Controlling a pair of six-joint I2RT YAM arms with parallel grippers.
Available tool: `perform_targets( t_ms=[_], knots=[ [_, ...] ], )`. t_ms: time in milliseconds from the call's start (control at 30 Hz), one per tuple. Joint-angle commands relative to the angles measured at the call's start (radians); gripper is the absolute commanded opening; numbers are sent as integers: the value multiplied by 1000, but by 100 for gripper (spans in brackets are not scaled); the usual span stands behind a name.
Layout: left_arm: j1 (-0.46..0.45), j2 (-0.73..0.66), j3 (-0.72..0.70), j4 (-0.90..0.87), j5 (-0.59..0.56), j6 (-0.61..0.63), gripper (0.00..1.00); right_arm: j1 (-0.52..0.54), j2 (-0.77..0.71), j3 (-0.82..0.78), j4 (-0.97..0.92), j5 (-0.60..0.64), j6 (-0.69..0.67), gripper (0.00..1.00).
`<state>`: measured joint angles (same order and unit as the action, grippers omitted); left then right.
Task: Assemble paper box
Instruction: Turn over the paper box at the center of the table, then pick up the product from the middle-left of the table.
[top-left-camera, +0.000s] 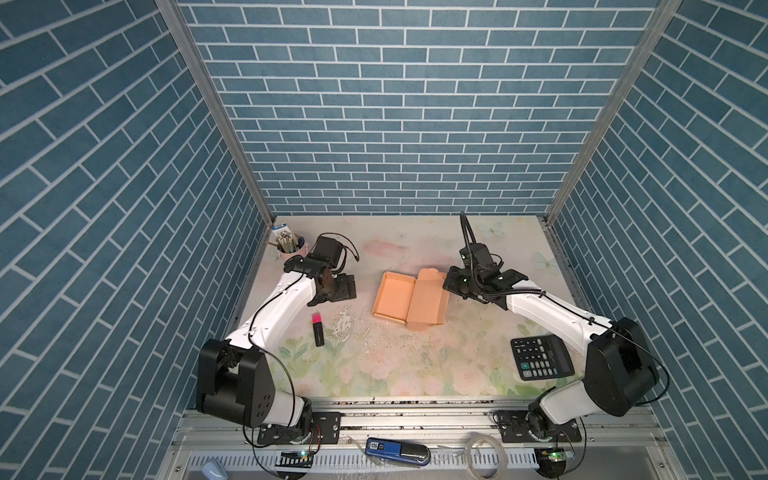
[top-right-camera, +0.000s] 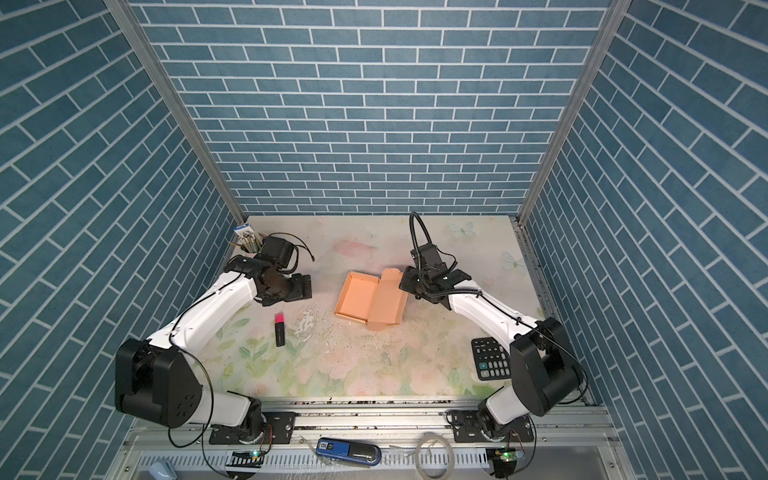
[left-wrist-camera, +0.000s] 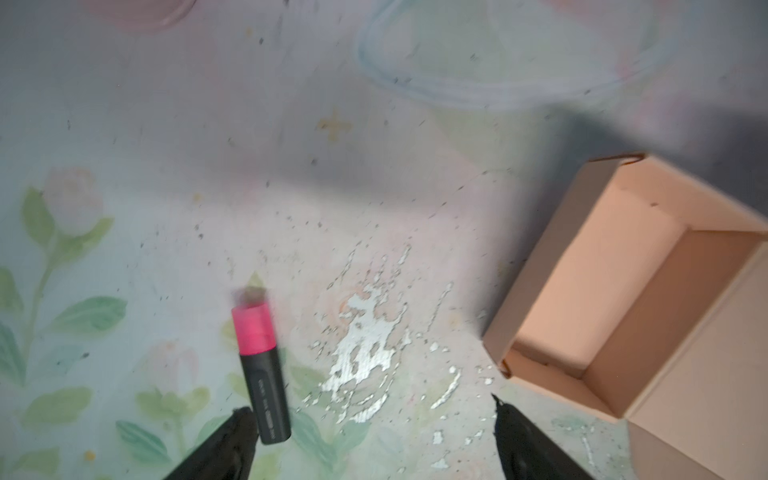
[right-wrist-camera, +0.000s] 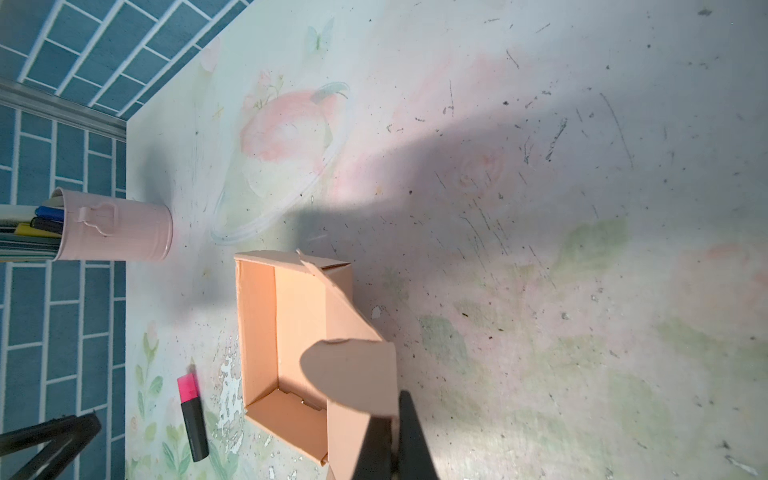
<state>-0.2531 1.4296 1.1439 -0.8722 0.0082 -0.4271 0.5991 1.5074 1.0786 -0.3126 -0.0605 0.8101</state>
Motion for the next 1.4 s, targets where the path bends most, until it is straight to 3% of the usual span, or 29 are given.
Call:
perform_targets(
  t_ms=[0, 233, 433, 1367],
  knots=[
    [8, -27, -52, -85, -48, -40, 92, -8, 8, 25, -50, -14, -72, 0],
    [41, -39, -158, -70, -130, -50, 90, -14, 0, 21, -38, -21, -95, 0],
    [87, -7, -232, 9, -116, -45, 84, -17, -8, 3, -16, -53, -95, 0],
    [133, 185, -283, 202, -82, -90, 58, -17, -25, -35, 59, -87, -101, 0]
  ],
)
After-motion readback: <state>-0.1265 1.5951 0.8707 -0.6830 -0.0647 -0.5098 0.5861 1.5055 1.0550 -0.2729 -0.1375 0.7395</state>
